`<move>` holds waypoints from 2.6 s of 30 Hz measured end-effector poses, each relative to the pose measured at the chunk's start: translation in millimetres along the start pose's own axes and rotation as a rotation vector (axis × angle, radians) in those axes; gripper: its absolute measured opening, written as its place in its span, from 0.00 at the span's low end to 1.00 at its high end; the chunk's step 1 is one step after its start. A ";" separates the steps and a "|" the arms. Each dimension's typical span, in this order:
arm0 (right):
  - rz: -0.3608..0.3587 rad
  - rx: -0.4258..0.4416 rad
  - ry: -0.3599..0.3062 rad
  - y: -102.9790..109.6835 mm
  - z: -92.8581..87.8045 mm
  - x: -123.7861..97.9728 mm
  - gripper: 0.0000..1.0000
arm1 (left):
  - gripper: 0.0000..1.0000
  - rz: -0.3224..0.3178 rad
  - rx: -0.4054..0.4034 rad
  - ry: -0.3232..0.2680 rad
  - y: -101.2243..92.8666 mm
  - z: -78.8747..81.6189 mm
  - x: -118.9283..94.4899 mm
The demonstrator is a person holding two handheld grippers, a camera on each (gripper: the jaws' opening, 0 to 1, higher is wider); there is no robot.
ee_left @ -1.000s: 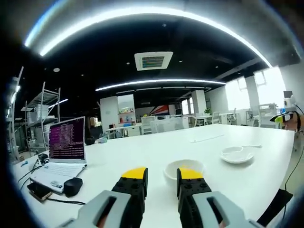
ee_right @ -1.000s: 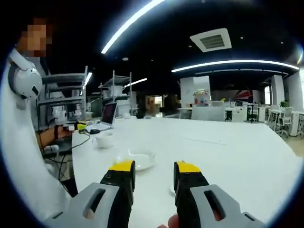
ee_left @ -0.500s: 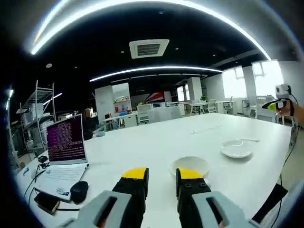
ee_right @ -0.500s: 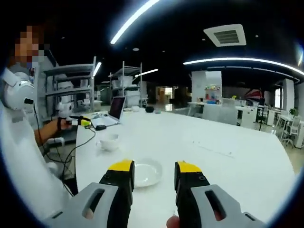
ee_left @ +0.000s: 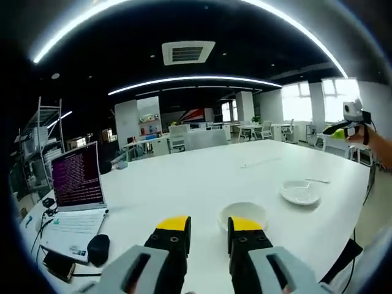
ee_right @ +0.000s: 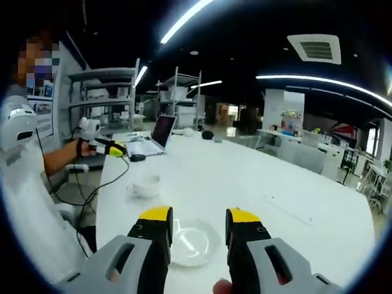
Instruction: Tidy tabletop coffee trays, cups and spoons，present forward
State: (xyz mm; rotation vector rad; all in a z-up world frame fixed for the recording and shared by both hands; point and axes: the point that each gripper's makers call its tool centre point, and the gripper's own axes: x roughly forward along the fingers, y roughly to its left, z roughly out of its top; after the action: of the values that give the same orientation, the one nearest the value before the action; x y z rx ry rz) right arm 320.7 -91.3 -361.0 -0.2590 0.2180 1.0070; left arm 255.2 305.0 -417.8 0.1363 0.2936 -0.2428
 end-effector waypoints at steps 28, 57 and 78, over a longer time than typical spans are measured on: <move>0.155 -0.125 0.109 41.1 51.9 104.5 0.33 | 0.25 -0.070 -0.047 0.247 -7.3 -20.6 35.9; 0.250 -0.086 0.501 109.8 0.1 234.2 0.33 | 0.26 -0.158 -0.106 0.470 -34.3 -36.5 75.4; 0.211 0.018 0.809 133.8 -45.9 274.0 0.28 | 0.24 -0.138 -0.124 0.699 -47.5 -63.0 83.8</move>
State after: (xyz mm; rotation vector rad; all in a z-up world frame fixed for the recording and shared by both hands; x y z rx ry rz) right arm 345.4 182.2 -501.3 -0.6310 1.0042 1.0641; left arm 303.9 251.7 -507.5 0.0741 1.0135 -0.3085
